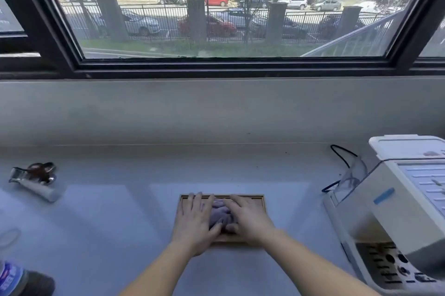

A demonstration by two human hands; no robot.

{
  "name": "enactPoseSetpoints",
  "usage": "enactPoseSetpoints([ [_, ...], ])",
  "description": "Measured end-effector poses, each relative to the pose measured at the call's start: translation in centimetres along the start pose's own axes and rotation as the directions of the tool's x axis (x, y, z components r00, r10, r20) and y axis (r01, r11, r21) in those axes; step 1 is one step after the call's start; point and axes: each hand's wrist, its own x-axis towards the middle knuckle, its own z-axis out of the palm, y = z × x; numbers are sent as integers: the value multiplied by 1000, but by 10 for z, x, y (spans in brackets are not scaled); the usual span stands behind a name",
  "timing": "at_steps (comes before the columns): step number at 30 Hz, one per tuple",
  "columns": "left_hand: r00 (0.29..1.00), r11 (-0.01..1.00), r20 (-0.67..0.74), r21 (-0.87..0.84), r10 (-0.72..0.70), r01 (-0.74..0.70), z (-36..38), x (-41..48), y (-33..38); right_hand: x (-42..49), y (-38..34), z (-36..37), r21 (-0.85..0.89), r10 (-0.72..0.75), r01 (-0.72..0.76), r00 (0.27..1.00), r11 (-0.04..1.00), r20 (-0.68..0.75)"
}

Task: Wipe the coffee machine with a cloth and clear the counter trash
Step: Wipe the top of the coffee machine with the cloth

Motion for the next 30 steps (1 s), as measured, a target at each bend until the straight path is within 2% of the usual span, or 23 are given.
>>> enactPoseSetpoints([
  [4,998,998,32,40,48,-50,9,5,-2,4,-4,7,12,6,-6,999,1000,33],
  [8,990,997,126,26,69,-73,18,8,-1,9,-2,17,-72,-40,43,998,996,46],
  [11,991,996,104,1,88,-89,19,12,-1,11,2,19,-94,-48,48,999,994,5],
  [15,991,992,61,-42,117,-115,8,22,2,15,0,20,-8,-41,41,995,999,-91],
  [20,990,984,45,-128,132,-126,-1,26,1,23,1,10,123,28,-25,999,992,-22],
  [24,971,922,-75,-305,225,-237,-5,22,-3,13,5,0,182,16,-2,997,983,-76],
  [30,915,895,-285,-260,287,-362,-25,21,7,-8,8,-25,156,55,-21,975,988,-213],
])
